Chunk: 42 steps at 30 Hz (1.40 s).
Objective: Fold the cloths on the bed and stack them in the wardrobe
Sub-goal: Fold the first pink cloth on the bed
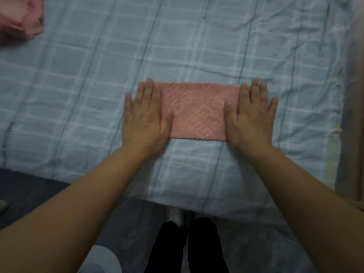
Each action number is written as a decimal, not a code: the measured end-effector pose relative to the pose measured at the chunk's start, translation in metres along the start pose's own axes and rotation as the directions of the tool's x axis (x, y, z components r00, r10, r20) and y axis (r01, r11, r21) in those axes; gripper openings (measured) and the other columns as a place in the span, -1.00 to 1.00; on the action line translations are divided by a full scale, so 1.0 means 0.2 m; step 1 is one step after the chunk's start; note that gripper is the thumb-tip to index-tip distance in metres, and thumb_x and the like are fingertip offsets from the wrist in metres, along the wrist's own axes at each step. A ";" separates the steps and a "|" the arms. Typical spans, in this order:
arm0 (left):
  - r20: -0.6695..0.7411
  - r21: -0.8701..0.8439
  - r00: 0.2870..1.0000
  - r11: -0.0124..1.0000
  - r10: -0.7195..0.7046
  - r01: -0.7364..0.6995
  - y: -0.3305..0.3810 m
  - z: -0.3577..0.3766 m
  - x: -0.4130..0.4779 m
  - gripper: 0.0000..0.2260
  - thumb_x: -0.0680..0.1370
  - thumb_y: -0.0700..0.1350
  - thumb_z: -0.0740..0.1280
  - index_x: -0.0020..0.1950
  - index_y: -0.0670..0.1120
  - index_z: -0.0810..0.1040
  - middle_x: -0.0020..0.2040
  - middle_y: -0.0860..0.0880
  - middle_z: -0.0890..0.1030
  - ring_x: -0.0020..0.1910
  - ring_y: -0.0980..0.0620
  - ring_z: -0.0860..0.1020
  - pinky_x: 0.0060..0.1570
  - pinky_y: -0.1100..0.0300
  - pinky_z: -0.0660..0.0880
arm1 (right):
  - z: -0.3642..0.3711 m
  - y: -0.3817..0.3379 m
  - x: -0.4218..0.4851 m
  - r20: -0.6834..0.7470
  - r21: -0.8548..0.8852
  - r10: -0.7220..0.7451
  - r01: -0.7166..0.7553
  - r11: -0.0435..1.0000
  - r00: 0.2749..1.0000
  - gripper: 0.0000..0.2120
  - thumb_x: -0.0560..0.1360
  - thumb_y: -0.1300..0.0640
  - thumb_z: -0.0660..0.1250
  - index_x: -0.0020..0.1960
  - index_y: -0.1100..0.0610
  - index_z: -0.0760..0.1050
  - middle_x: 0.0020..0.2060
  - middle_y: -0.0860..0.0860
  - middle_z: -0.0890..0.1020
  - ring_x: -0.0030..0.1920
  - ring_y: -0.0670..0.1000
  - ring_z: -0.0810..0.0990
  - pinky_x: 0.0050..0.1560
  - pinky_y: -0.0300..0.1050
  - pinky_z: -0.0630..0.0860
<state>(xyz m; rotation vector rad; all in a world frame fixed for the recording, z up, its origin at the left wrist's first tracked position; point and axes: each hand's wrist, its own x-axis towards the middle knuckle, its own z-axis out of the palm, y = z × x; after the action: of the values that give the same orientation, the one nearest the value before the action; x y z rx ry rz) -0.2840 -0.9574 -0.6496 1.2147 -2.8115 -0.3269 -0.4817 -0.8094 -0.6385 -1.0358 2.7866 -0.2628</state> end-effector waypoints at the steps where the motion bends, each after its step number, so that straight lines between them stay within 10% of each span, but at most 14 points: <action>1: -0.033 -0.019 0.998 0.998 0.052 -0.053 0.05 0.00 0.01 -0.35 0.67 0.16 0.06 0.67 -0.15 0.10 0.69 -0.14 0.09 0.68 -0.12 0.04 0.63 -0.18 -0.12 | 0.01 -0.05 0.00 -0.011 0.014 -0.027 0.027 1.000 1.000 -0.35 0.65 -0.17 -0.02 0.64 0.13 0.09 0.65 0.13 0.06 0.65 0.12 -0.05 0.59 0.23 -0.19; 19: 0.126 0.036 0.990 0.997 0.067 -0.072 0.10 0.06 0.04 -0.34 0.65 0.30 -0.04 0.70 0.05 0.01 0.71 -0.07 0.03 0.69 -0.09 -0.03 0.63 -0.18 -0.08 | 0.00 0.11 0.01 0.208 -0.066 -0.112 0.128 0.990 0.972 -0.30 0.64 -0.30 -0.15 0.67 0.03 -0.10 0.66 -0.02 -0.10 0.64 0.00 -0.19 0.59 0.24 -0.25; 32: 0.082 -0.237 0.993 0.970 0.079 -0.057 0.82 -0.12 -0.04 -0.66 0.46 -0.04 0.42 0.21 -0.08 0.59 0.10 -0.11 0.62 0.08 -0.21 0.55 0.09 -0.07 0.43 | -0.27 0.21 0.31 0.371 0.384 0.133 -0.283 0.879 0.919 -0.57 0.49 0.08 0.36 0.36 0.08 0.52 0.32 0.11 0.53 0.35 0.20 0.46 0.42 -0.01 0.38; 42: 0.224 -0.218 0.951 0.941 -0.211 0.260 1.02 -0.01 -0.01 -0.50 0.37 0.38 0.41 0.02 -0.01 0.55 0.02 -0.02 0.61 0.06 -0.13 0.54 0.10 -0.06 0.45 | -0.25 0.21 0.39 0.489 0.349 0.180 -0.380 0.857 0.853 -0.85 0.43 -0.04 0.39 -0.05 -0.01 0.53 0.19 0.14 0.64 0.24 0.20 0.57 0.31 0.01 0.50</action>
<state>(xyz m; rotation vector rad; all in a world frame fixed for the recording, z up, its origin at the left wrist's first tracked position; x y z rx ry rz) -0.4268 -0.8199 -0.6023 1.5378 -2.6704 -0.8280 -0.5764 -0.8234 -0.6050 -0.4795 2.2704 -0.5102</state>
